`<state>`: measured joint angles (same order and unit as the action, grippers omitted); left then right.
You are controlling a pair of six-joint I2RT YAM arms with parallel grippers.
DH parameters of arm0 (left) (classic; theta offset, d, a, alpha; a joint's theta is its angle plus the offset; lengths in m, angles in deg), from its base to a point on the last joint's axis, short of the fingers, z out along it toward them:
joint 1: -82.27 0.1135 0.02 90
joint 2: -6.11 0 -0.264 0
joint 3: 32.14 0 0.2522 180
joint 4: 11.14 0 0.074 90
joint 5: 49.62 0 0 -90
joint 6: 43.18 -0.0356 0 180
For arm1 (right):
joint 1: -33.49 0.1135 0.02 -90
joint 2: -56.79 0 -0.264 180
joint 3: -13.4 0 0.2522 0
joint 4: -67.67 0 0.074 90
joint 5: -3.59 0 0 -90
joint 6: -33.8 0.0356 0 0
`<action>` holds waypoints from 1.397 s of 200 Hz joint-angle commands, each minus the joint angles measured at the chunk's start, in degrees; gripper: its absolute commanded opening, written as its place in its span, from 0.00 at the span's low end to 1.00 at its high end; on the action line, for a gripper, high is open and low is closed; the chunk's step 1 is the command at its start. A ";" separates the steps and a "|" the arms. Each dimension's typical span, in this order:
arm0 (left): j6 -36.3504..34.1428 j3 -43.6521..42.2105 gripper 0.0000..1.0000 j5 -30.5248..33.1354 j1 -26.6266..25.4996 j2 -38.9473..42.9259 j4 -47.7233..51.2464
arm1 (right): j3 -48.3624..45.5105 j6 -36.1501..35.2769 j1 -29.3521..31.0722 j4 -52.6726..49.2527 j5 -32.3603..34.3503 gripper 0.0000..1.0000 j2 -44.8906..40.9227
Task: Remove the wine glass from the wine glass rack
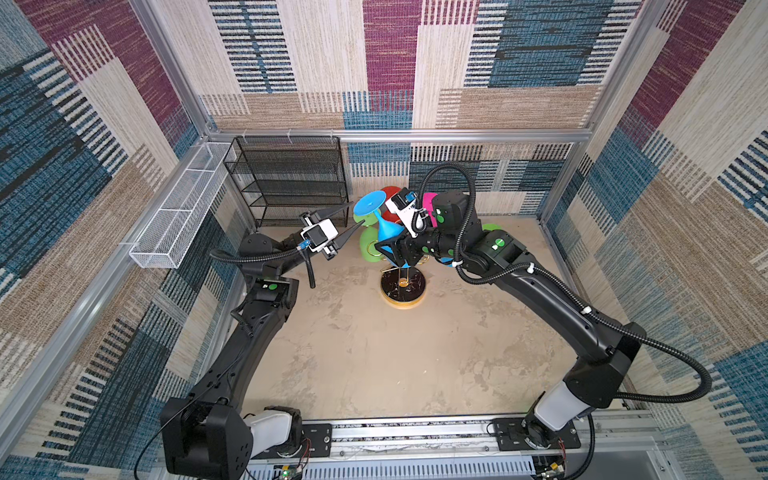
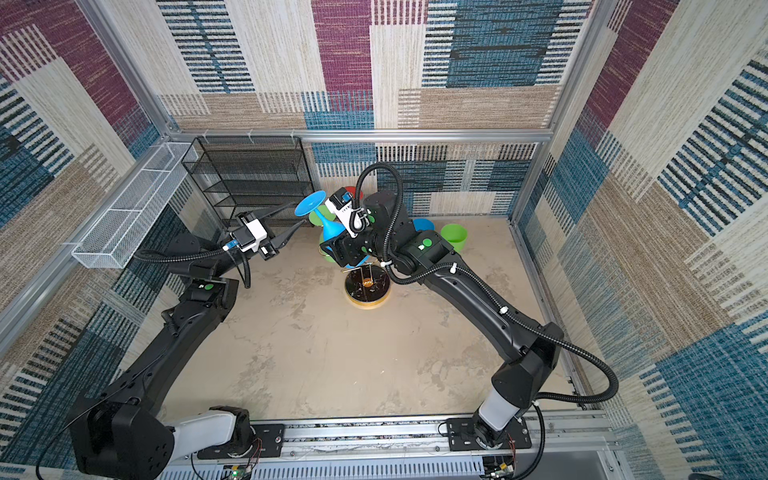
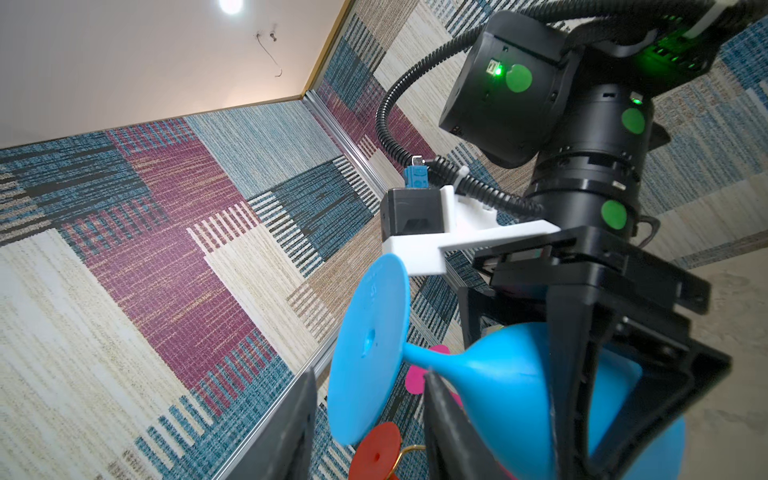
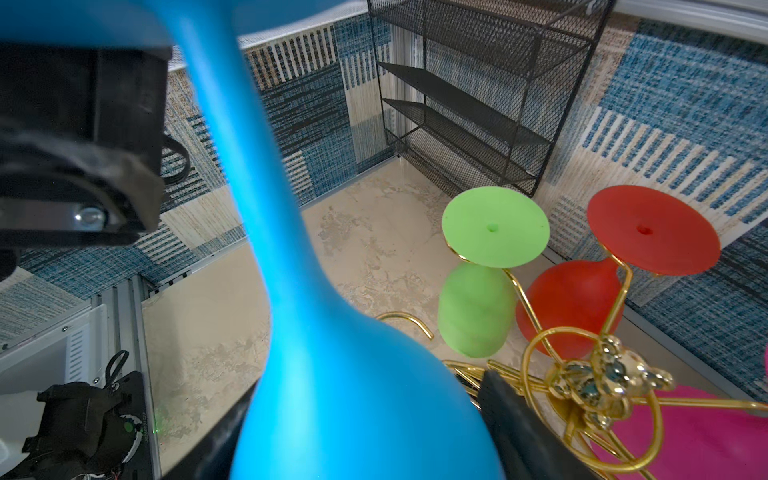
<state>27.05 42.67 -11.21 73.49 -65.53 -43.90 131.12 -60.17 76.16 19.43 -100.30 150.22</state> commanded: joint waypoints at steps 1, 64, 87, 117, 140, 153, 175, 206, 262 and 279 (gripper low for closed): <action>-1.46 0.48 0.43 -1.76 -0.19 -0.60 -3.12 | 0.27 -0.25 0.09 1.43 -2.34 0.46 0.26; -1.35 -0.07 0.29 -2.56 -1.24 -2.08 -5.83 | -1.79 0.44 0.08 2.09 -3.14 0.46 0.07; -1.67 -0.02 0.17 -2.58 -1.42 -2.12 -6.04 | -2.22 0.68 0.09 2.22 -3.33 0.46 -0.04; -2.81 0.03 0.00 -1.77 -1.51 -1.96 -5.85 | -2.53 1.24 0.12 2.39 -3.95 0.49 -0.35; -2.52 -0.13 0.00 -0.58 -1.51 -1.61 -6.34 | -3.12 1.88 0.08 3.16 -4.65 0.60 -1.07; -2.24 -0.48 0.00 1.22 -1.51 -1.37 -6.86 | -3.48 2.43 0.13 3.76 -4.66 0.72 -1.70; -0.52 -1.07 0.00 3.47 -1.42 -0.70 -7.01 | -4.84 3.64 0.04 5.92 -4.59 0.96 -3.49; 6.41 -1.23 0.00 9.48 -0.60 1.05 -3.48 | -9.16 6.90 -1.48 12.27 -6.30 0.99 -8.88; 18.87 -2.12 0.00 21.14 0.37 4.74 10.50 | -24.58 15.80 -12.79 25.97 -15.82 0.99 -25.17; 22.89 -3.03 0.00 22.66 1.16 5.18 10.79 | -27.31 16.72 -13.99 26.31 -15.35 1.00 -28.26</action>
<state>41.41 40.66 5.77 73.82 -60.98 -35.81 106.84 -47.14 63.49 39.52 -112.89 125.52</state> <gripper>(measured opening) 0.064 0.995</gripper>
